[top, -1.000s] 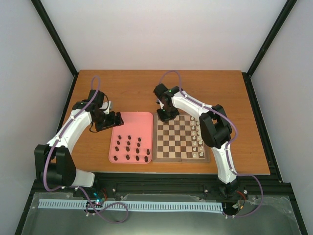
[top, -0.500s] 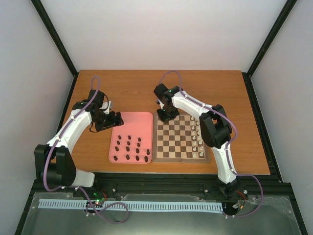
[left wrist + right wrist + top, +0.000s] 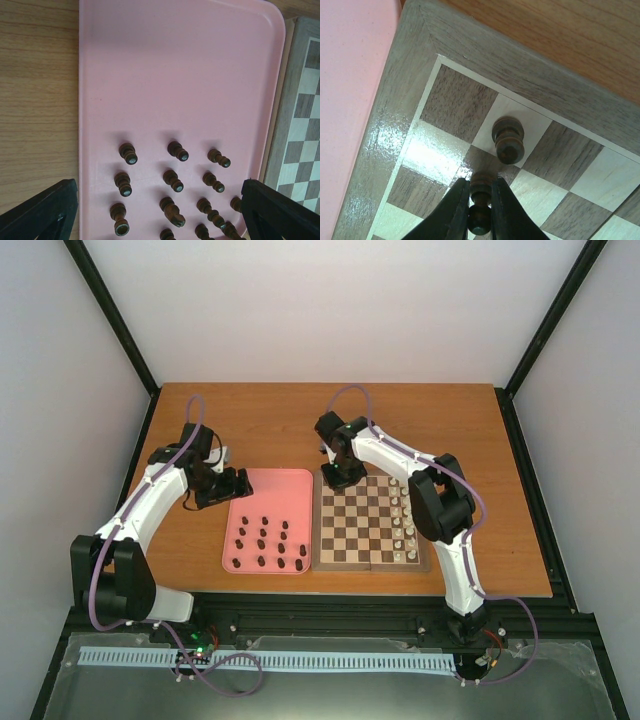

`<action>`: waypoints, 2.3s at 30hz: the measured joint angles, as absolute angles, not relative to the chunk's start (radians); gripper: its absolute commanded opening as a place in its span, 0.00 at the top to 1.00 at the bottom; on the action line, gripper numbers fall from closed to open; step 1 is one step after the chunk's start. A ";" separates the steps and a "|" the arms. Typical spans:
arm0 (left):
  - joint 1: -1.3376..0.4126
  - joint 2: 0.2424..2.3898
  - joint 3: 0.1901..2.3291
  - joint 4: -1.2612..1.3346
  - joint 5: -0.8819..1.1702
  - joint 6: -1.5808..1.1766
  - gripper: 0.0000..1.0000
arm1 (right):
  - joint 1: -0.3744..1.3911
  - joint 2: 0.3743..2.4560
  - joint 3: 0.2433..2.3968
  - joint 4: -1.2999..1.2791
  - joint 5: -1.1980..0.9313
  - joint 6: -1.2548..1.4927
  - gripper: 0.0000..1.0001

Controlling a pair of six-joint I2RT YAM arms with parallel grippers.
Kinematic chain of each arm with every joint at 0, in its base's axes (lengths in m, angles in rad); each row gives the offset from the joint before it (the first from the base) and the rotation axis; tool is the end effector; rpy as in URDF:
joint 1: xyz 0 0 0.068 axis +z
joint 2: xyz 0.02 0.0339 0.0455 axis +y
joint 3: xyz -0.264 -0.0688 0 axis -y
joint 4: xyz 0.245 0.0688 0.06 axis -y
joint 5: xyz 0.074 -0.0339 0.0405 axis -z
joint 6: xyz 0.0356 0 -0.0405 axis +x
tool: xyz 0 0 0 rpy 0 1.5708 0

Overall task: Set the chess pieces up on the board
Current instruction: Place the chess piece on the chessboard, then adjust the chess piece on the chessboard.

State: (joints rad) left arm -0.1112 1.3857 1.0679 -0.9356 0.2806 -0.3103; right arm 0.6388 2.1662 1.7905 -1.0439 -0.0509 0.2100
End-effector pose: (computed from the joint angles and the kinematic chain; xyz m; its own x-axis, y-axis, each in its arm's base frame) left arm 0.2540 -0.0383 0.2506 -0.9579 -0.1883 -0.2168 -0.1050 0.9324 -0.3458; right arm 0.3477 0.2605 0.1897 -0.9016 -0.4103 -0.1368 -0.4230 0.9026 0.0806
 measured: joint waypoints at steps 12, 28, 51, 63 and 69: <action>-0.111 1.386 1.068 -0.936 0.281 -0.310 0.00 | 0.639 2.157 1.777 -1.055 -0.061 0.210 0.84; -0.111 1.386 1.068 -0.936 0.281 -0.310 0.00 | 0.639 2.138 1.779 -1.056 -0.060 0.215 0.69; -0.111 1.386 1.068 -0.936 0.281 -0.310 0.00 | 0.639 1.964 1.579 -0.970 -0.228 0.277 0.60; -0.111 1.386 1.068 -0.936 0.281 -0.310 0.00 | 0.639 2.006 1.568 -0.945 -0.218 0.278 0.60; -0.111 1.386 1.069 -0.936 0.281 -0.310 0.00 | 0.638 2.012 1.568 -0.945 -0.211 0.278 0.60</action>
State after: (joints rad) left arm -0.1112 1.3861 1.0687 -0.9360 0.2810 -0.3099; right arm 0.6380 2.0121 1.5681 -0.9451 -0.2111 0.2783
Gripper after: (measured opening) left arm 0.998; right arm 0.397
